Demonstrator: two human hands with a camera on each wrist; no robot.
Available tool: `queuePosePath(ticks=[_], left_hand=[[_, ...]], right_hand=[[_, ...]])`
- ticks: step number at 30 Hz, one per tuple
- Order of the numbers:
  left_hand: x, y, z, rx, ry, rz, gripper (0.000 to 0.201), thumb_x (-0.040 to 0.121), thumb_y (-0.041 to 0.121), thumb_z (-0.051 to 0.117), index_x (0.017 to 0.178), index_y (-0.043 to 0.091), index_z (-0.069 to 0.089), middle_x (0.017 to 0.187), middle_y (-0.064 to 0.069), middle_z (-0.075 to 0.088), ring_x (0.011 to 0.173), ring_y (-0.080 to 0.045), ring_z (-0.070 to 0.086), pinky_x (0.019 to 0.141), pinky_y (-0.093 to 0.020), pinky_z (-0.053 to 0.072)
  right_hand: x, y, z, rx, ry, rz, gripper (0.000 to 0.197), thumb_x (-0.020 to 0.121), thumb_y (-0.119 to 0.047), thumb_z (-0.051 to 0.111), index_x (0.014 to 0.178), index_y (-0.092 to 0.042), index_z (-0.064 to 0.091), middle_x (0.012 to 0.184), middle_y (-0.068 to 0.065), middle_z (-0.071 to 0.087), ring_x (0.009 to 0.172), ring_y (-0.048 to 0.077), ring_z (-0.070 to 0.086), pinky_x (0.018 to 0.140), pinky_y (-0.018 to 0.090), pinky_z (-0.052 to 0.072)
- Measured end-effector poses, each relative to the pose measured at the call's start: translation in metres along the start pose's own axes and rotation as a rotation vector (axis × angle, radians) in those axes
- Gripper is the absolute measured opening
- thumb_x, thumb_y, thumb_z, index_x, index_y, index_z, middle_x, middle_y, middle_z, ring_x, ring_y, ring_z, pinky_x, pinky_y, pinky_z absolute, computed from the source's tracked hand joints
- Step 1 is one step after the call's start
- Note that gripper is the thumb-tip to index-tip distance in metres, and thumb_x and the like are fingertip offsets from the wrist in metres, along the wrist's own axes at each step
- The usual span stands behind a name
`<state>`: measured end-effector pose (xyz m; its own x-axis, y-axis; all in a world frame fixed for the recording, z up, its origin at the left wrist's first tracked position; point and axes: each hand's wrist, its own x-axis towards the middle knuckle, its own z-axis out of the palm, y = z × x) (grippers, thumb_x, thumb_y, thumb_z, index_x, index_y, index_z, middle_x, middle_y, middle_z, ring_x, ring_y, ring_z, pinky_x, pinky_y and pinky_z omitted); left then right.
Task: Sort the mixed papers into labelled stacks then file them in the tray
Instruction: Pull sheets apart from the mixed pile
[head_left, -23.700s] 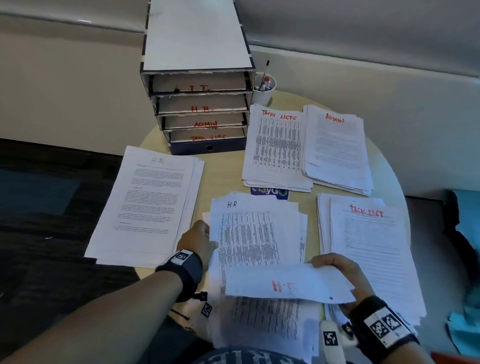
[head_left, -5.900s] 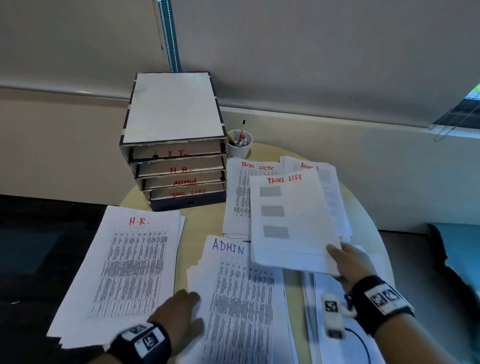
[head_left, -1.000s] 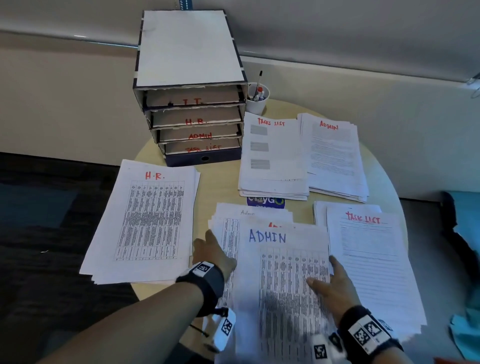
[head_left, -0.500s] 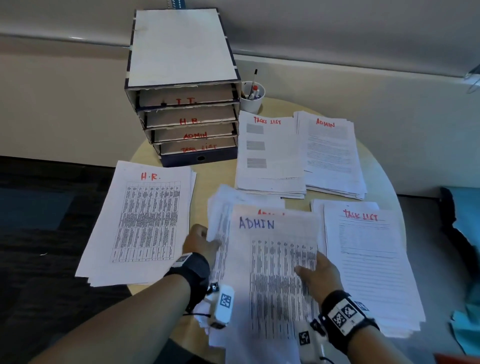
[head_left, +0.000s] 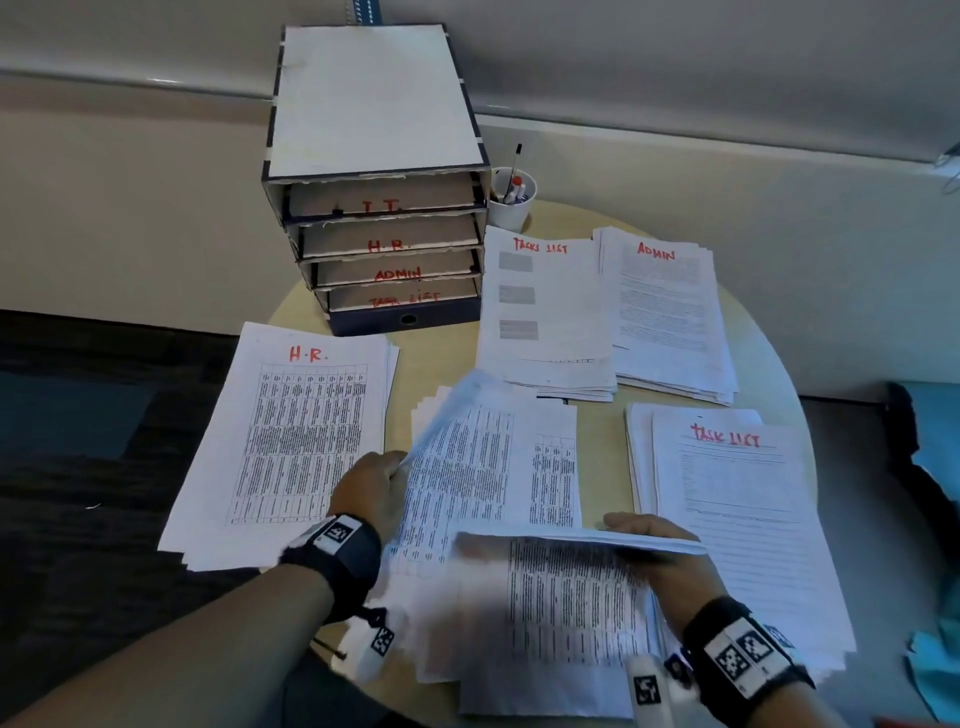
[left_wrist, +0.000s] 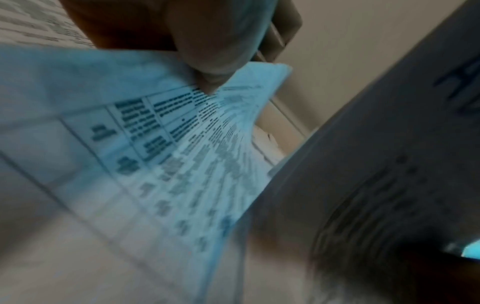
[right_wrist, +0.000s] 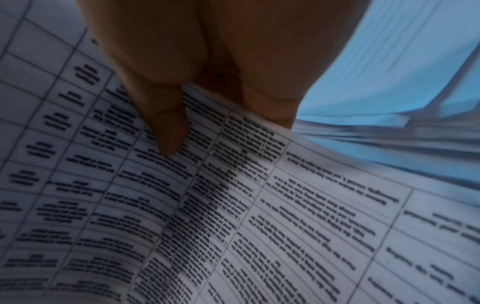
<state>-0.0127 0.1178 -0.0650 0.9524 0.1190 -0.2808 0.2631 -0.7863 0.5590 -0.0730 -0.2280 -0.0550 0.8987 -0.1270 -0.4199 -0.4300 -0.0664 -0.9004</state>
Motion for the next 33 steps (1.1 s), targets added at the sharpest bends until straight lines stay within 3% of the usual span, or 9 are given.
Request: queuePosePath(ticks=[4,8,11,15,18,22,26,29,33], left_hand=[[-0.024,0.014,-0.011,-0.623,-0.096,-0.059,0.022,0.096,0.011,0.061,0.093,0.03,0.072,0.082,0.017,0.073,0.08,-0.004,0.066,0.077,-0.022,0.052],[-0.043,0.031,-0.011,-0.737,-0.427,-0.035,0.021,0.092,0.001,0.061,0.105,0.014,0.07,0.098,0.002,0.076,0.092,-0.024,0.069,0.075,-0.029,0.057],[-0.04,0.03,-0.004,-0.647,-0.628,-0.01,0.028,0.087,0.005,0.058,0.11,0.017,0.069,0.111,-0.004,0.073,0.106,-0.026,0.067,0.088,-0.034,0.056],[-0.015,0.024,0.022,-0.026,-0.225,-0.11,0.039,0.081,0.029,0.053,0.118,0.021,0.06,0.127,-0.011,0.053,0.118,-0.032,0.054,0.095,-0.029,0.044],[-0.009,0.034,0.034,0.187,-0.229,-0.247,0.075,0.072,0.045,0.074,0.132,0.018,0.039,0.126,-0.011,0.04,0.114,-0.033,0.049,0.089,-0.04,0.052],[0.001,0.034,0.042,0.061,-0.226,-0.312,0.074,0.082,0.024,0.072,0.139,0.02,0.025,0.119,-0.009,0.051,0.096,-0.03,0.06,0.073,-0.034,0.049],[0.001,0.022,0.035,-0.003,-0.109,-0.275,0.038,0.086,0.022,0.071,0.11,0.02,0.041,0.083,0.002,0.057,0.072,-0.02,0.058,0.064,-0.03,0.046],[-0.005,0.012,0.025,-0.085,-0.056,-0.26,0.034,0.085,0.025,0.073,0.078,0.02,0.041,0.068,0.004,0.049,0.058,-0.016,0.044,0.056,-0.026,0.037],[-0.006,0.0,0.016,-0.1,-0.032,-0.195,0.037,0.087,0.027,0.07,0.068,0.019,0.039,0.061,0.003,0.043,0.056,-0.016,0.038,0.051,-0.024,0.031]], right_hand=[[0.0,0.005,0.004,0.019,-0.107,0.019,0.02,0.079,0.016,0.067,0.08,-0.002,0.074,0.125,-0.004,0.068,0.114,0.012,0.066,0.092,0.036,0.052],[0.001,-0.007,0.015,-0.032,-0.101,-0.064,0.03,0.076,0.018,0.066,0.074,-0.011,0.075,0.085,0.005,0.073,0.077,0.018,0.066,0.068,0.033,0.049],[0.002,-0.011,0.016,-0.131,0.01,-0.096,0.037,0.08,0.02,0.064,0.079,-0.015,0.075,0.081,0.007,0.072,0.07,0.021,0.064,0.062,0.032,0.051],[0.004,-0.014,0.016,-0.211,0.235,0.124,0.012,0.087,-0.004,0.07,0.095,-0.013,0.073,0.076,0.011,0.072,0.059,0.022,0.061,0.056,0.034,0.054],[0.003,-0.013,0.016,-0.409,0.229,0.113,0.012,0.089,-0.008,0.069,0.093,-0.019,0.068,0.088,0.004,0.074,0.078,0.023,0.069,0.077,0.043,0.06],[-0.005,-0.02,0.019,-0.45,0.283,0.067,0.027,0.09,-0.008,0.067,0.111,-0.024,0.06,0.114,0.001,0.069,0.085,0.017,0.065,0.073,0.033,0.057],[-0.008,-0.022,0.014,-0.381,0.297,0.086,0.088,0.086,-0.005,0.073,0.153,-0.036,0.026,0.154,-0.004,0.038,0.14,0.024,0.041,0.109,0.04,0.041],[-0.004,-0.013,0.004,-0.366,0.279,0.116,0.081,0.084,-0.008,0.076,0.149,-0.032,0.034,0.155,0.003,0.041,0.141,0.027,0.039,0.113,0.049,0.037],[-0.002,-0.008,-0.004,-0.293,0.26,0.113,0.081,0.078,-0.012,0.082,0.134,-0.051,0.038,0.147,0.008,0.05,0.13,0.031,0.051,0.105,0.056,0.046]])
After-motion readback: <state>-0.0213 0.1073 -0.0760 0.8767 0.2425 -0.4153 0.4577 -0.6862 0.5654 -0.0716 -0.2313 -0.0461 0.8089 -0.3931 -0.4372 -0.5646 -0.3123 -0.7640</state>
